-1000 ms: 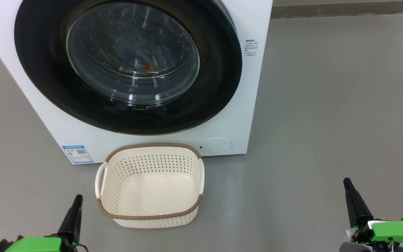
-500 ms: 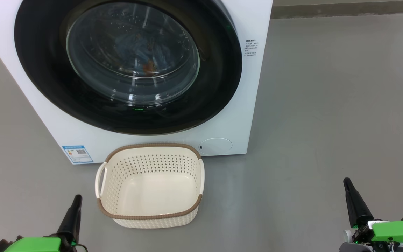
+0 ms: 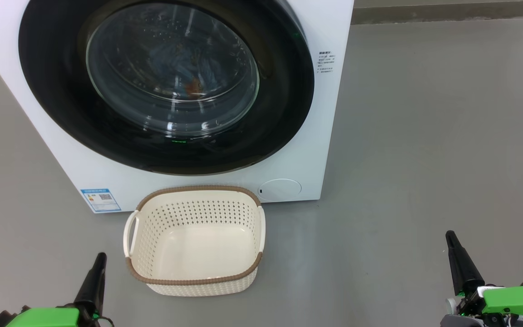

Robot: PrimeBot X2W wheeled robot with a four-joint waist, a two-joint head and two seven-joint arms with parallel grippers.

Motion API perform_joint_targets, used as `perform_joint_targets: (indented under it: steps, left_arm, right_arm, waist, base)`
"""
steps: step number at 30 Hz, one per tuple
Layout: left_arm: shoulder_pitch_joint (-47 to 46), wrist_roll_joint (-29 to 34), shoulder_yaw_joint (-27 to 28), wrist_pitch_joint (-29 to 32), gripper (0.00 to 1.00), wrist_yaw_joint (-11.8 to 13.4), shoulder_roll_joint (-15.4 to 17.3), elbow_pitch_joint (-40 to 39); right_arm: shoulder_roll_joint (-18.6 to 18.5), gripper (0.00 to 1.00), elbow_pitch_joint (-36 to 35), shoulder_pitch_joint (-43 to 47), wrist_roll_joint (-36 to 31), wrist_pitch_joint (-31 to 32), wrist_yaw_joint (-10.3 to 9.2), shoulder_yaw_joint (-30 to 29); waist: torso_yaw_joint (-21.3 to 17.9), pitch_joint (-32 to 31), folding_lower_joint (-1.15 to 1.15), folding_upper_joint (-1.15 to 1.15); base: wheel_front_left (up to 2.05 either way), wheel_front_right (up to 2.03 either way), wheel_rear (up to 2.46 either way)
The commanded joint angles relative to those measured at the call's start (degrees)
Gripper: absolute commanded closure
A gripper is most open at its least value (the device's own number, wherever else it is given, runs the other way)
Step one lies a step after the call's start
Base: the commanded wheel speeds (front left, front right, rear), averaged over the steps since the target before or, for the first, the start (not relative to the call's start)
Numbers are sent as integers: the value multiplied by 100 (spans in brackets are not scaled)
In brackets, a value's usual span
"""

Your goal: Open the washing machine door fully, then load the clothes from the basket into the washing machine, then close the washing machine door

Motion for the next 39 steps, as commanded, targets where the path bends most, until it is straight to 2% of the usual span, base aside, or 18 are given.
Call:
perform_joint_targets:
  steps: [1, 39]
  left_arm:
    - [-235, 50, 196, 44, 100, -41, 72, -111]
    - [-238, 71, 221, 64, 100, -41, 55, -110]
  right_arm:
    - [-20, 100, -143, -227, 21, 45, 10, 129]
    - [-20, 100, -143, -227, 21, 45, 10, 129]
  waist:
    - [0, 0, 0, 0]
    - [0, 0, 0, 0]
  base:
    - [0, 0, 0]
    - [0, 0, 0]
